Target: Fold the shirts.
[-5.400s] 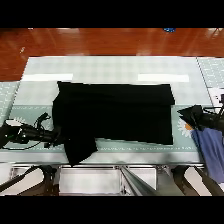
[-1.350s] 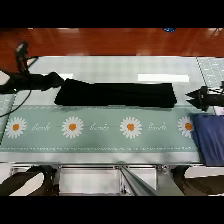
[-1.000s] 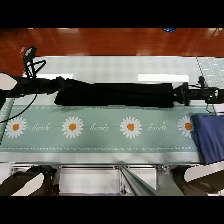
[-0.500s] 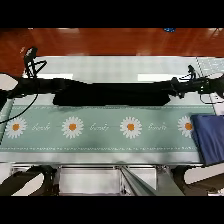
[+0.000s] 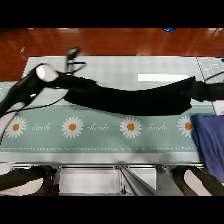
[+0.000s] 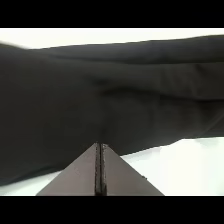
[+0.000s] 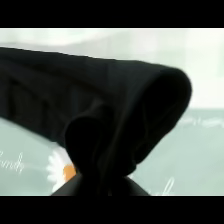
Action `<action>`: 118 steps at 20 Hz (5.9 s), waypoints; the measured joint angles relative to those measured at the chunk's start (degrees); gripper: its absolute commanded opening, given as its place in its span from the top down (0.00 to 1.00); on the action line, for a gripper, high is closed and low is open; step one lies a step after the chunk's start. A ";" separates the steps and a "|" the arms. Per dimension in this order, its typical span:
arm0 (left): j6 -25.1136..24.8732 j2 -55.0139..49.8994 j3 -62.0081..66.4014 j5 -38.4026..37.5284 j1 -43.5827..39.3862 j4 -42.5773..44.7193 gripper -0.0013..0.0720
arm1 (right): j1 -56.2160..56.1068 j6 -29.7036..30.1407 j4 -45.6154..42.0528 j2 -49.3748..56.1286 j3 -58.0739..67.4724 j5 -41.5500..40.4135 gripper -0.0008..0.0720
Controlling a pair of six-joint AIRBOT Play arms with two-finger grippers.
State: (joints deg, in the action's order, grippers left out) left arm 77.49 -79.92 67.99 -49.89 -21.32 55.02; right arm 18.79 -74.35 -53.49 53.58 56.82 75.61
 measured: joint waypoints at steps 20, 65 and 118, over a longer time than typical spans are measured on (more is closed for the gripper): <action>4.44 -26.71 29.44 -13.81 -20.63 -12.37 0.95 | -0.35 -10.58 6.69 -23.91 -4.28 5.79 0.95; -1.99 44.63 -23.08 -10.67 36.02 -9.92 0.95 | -13.35 -21.53 -15.02 -2.54 -7.69 -10.05 0.43; -1.88 43.85 -33.90 1.22 25.00 -13.79 0.95 | 25.70 -22.14 -5.88 17.18 52.50 23.15 0.95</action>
State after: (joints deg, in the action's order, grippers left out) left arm 75.61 -36.07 34.09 -48.66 3.68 41.23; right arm 44.49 -96.49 -59.37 70.76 109.32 98.76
